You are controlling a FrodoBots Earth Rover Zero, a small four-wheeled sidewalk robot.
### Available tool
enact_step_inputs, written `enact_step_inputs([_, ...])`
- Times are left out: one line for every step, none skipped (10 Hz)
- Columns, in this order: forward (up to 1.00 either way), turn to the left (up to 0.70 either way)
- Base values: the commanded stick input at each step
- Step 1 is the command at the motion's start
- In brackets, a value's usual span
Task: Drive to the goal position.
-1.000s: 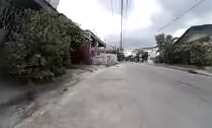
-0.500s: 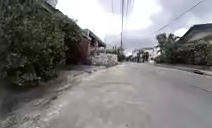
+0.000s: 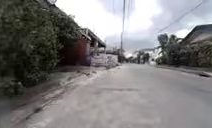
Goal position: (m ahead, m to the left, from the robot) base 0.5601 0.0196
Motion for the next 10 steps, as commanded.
enact_step_inputs([1.00,0.00])
enact_step_inputs([1.00,0.00])
enact_step_inputs([1.00,0.01])
enact_step_inputs([1.00,0.07])
enact_step_inputs([1.00,0.14])
enact_step_inputs([1.00,0.20])
enact_step_inputs([1.00,0.26])
enact_step_inputs([1.00,0.36])
enact_step_inputs([1.00,0.27])
enact_step_inputs([1.00,0.05])
